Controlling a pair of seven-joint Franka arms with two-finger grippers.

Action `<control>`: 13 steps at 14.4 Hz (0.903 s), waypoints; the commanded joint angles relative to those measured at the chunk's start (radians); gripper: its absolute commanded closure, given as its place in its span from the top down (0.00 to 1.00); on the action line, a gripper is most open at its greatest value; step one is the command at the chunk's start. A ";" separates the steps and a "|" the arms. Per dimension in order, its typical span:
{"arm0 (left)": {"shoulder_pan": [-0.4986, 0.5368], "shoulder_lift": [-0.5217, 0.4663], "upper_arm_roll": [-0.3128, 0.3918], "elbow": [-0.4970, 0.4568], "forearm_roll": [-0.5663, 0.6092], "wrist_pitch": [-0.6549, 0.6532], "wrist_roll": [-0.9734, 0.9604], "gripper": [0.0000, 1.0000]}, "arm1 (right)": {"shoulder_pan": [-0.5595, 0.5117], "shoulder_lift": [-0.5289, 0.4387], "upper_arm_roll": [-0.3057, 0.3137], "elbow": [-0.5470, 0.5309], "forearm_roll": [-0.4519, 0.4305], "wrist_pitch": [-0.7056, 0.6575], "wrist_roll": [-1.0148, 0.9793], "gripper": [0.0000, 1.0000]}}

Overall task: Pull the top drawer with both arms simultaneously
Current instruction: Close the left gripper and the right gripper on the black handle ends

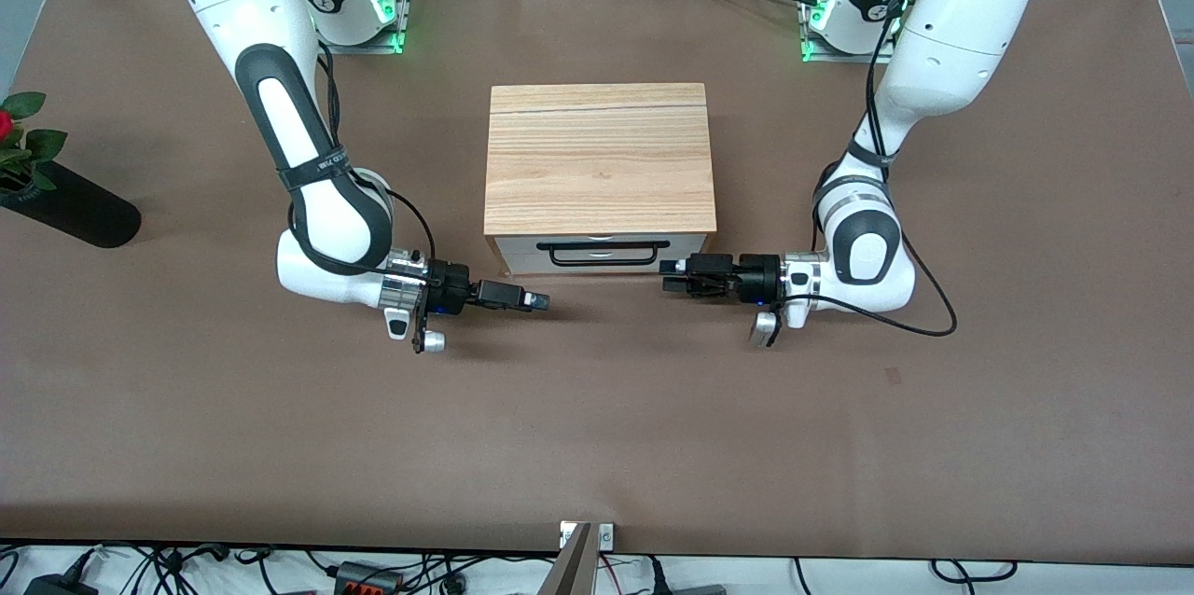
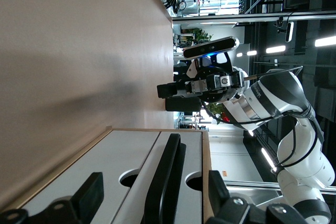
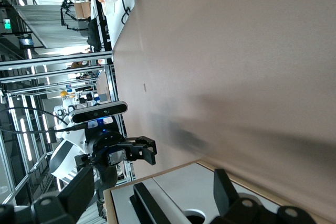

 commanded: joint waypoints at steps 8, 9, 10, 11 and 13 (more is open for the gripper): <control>-0.013 0.024 -0.049 -0.028 -0.113 -0.005 0.152 0.48 | 0.041 0.019 0.002 -0.045 0.031 -0.131 -0.090 1.00; -0.010 0.024 -0.049 -0.028 -0.113 -0.007 0.152 0.43 | 0.003 0.028 0.002 -0.051 0.033 -0.229 -0.101 0.99; -0.008 0.024 -0.050 -0.029 -0.113 -0.007 0.152 0.38 | -0.034 0.044 0.002 -0.053 0.031 -0.345 -0.107 0.94; -0.007 0.024 -0.049 -0.029 -0.113 -0.008 0.152 0.37 | -0.054 0.054 0.002 -0.053 0.031 -0.415 -0.110 0.90; -0.003 0.024 -0.049 -0.029 -0.113 -0.008 0.151 0.37 | -0.057 0.052 0.001 -0.051 0.027 -0.432 -0.116 0.89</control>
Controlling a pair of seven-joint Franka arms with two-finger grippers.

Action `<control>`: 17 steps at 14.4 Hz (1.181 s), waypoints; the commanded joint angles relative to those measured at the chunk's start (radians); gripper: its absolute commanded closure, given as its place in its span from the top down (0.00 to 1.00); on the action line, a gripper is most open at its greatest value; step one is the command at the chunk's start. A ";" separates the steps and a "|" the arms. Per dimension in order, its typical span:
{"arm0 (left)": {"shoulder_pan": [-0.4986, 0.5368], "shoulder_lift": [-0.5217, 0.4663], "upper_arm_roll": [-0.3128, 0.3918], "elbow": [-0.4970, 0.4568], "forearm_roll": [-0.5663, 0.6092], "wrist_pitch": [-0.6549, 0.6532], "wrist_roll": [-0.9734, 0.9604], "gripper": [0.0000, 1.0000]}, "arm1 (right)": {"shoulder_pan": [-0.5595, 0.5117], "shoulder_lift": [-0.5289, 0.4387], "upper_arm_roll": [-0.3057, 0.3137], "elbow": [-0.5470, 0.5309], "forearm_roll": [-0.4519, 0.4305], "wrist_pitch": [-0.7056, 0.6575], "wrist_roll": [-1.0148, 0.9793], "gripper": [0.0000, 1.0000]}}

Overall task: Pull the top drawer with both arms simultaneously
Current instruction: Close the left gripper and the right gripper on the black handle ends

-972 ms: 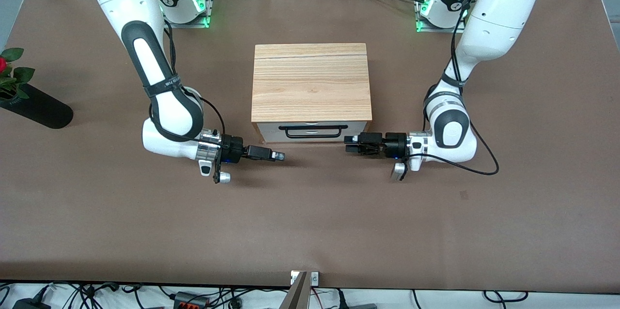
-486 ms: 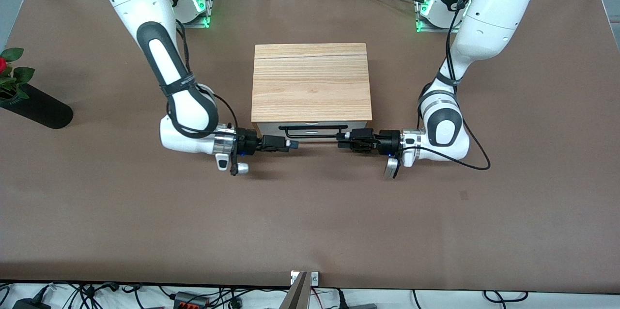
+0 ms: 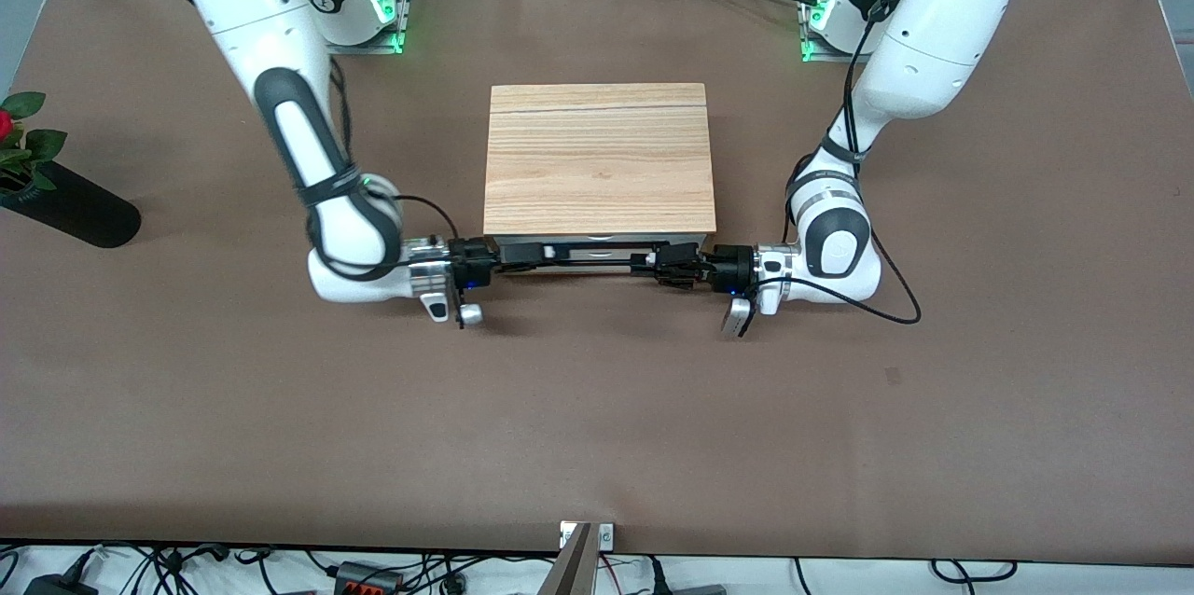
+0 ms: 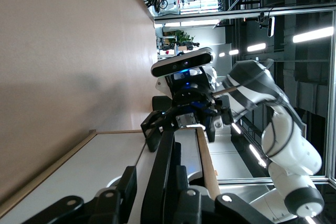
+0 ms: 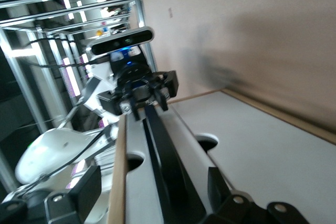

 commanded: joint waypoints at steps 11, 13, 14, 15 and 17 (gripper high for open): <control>0.020 0.008 -0.002 -0.015 -0.026 -0.023 0.031 0.24 | 0.037 0.041 0.011 0.001 0.156 0.034 -0.171 0.55; 0.020 0.008 -0.002 -0.015 -0.026 -0.023 0.033 0.21 | 0.034 0.043 0.011 -0.002 0.153 0.030 -0.176 0.37; 0.020 0.008 -0.002 -0.015 -0.026 -0.023 0.034 0.21 | 0.034 0.043 0.011 -0.002 0.153 0.031 -0.185 0.30; 0.020 0.008 -0.002 -0.015 -0.026 -0.023 0.039 0.18 | 0.034 0.044 0.011 -0.005 0.150 0.030 -0.205 0.25; 0.020 0.008 -0.002 -0.015 -0.026 -0.023 0.039 0.14 | 0.032 0.052 0.011 -0.007 0.150 0.030 -0.222 0.17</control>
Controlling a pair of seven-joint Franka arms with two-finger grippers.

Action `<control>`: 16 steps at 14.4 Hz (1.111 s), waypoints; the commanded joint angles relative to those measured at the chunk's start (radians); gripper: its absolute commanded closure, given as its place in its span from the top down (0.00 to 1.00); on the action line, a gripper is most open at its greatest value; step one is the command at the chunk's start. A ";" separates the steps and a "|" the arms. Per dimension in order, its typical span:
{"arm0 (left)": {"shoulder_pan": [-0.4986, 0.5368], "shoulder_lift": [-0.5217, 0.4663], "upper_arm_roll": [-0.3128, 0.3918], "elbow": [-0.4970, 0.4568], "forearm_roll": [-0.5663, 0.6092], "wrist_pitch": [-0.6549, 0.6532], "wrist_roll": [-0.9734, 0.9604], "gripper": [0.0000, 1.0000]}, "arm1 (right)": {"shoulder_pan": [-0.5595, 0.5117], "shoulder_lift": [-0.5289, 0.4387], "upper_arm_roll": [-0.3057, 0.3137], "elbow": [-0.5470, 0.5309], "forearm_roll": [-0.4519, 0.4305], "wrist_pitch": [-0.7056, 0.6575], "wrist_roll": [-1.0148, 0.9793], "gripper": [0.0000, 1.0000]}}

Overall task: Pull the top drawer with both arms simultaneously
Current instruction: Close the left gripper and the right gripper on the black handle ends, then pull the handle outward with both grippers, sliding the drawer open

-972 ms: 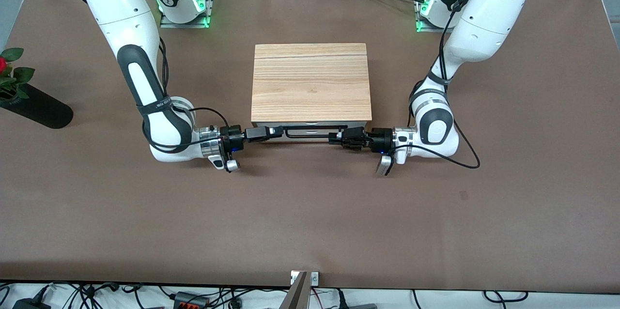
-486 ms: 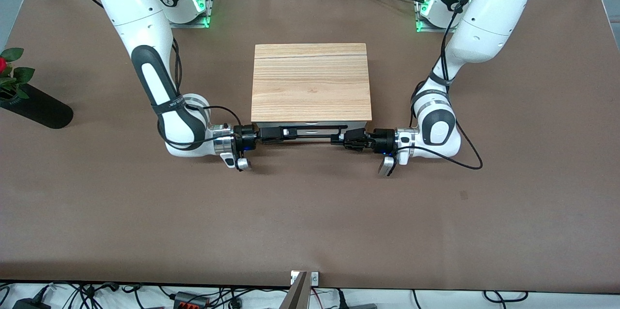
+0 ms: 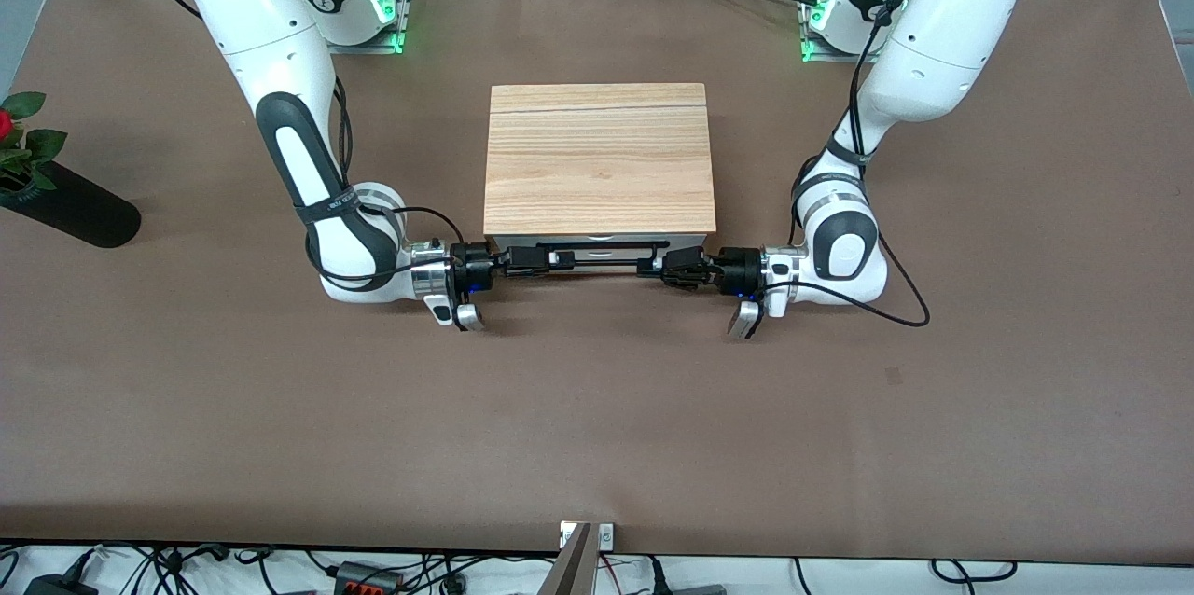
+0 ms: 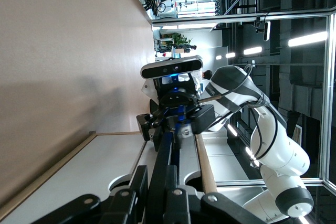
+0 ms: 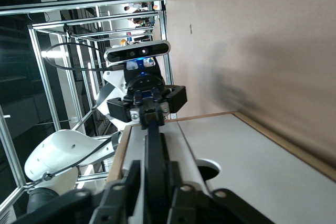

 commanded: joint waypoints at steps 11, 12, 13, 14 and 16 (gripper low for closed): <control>0.004 0.003 -0.002 -0.011 -0.023 -0.010 0.037 0.01 | -0.037 0.049 0.002 0.039 0.005 -0.041 -0.044 0.07; 0.004 0.003 -0.002 -0.010 -0.023 -0.010 0.037 0.01 | -0.038 0.058 0.002 0.056 0.002 -0.041 -0.041 0.06; 0.004 0.003 -0.002 -0.008 -0.023 -0.010 0.037 0.01 | -0.037 0.061 0.000 0.059 0.002 -0.041 -0.040 0.06; 0.004 0.003 -0.002 -0.005 -0.023 -0.010 0.035 0.01 | -0.037 0.063 -0.001 0.061 0.002 -0.039 -0.038 0.06; 0.007 0.007 -0.002 0.004 -0.023 -0.008 0.032 0.01 | -0.037 0.063 -0.001 0.074 -0.007 -0.033 -0.031 0.06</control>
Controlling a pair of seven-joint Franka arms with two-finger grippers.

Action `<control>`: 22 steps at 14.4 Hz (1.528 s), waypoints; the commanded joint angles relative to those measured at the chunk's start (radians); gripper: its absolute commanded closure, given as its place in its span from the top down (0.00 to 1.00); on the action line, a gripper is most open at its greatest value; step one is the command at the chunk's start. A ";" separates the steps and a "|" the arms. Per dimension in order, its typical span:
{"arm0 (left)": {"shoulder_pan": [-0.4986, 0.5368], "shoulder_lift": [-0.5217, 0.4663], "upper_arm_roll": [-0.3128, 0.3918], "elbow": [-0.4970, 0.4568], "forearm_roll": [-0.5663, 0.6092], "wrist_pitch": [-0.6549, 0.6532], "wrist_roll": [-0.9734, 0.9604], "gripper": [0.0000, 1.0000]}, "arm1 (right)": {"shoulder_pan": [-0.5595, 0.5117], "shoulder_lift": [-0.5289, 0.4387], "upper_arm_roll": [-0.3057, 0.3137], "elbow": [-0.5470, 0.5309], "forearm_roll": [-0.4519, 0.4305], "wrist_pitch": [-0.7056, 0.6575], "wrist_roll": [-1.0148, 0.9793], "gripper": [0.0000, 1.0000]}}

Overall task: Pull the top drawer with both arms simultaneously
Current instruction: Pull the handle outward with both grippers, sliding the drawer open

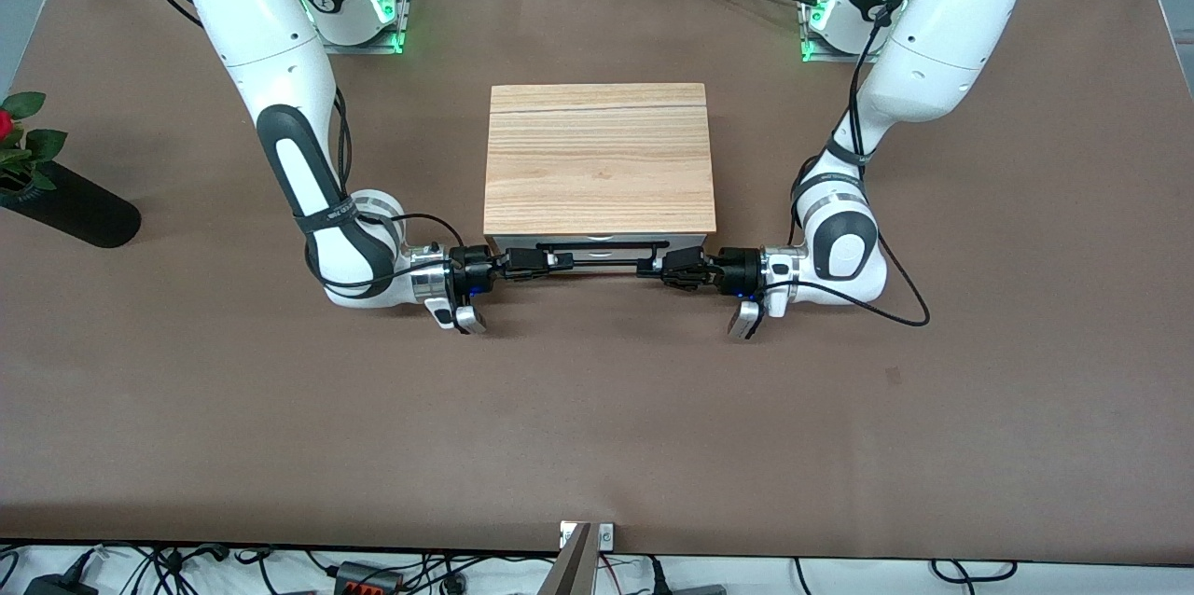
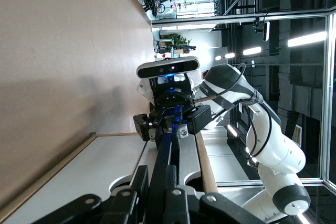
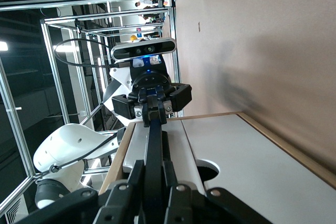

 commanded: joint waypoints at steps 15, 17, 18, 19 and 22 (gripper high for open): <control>0.043 0.073 0.001 0.129 -0.013 -0.007 -0.061 0.01 | -0.027 0.104 -0.058 0.205 -0.092 0.052 0.147 0.06; 0.043 0.075 0.007 0.142 -0.011 -0.007 -0.083 0.01 | -0.034 0.104 -0.069 0.215 -0.091 0.055 0.155 0.07; 0.043 0.076 0.008 0.161 -0.011 -0.007 -0.089 0.01 | -0.034 0.105 -0.079 0.234 -0.094 0.054 0.191 0.07; 0.043 0.084 0.009 0.167 -0.011 -0.007 -0.098 0.01 | -0.034 0.117 -0.087 0.255 -0.094 0.054 0.223 0.07; 0.045 0.104 0.011 0.197 -0.011 -0.003 -0.103 0.01 | -0.033 0.151 -0.093 0.315 -0.097 0.055 0.256 0.07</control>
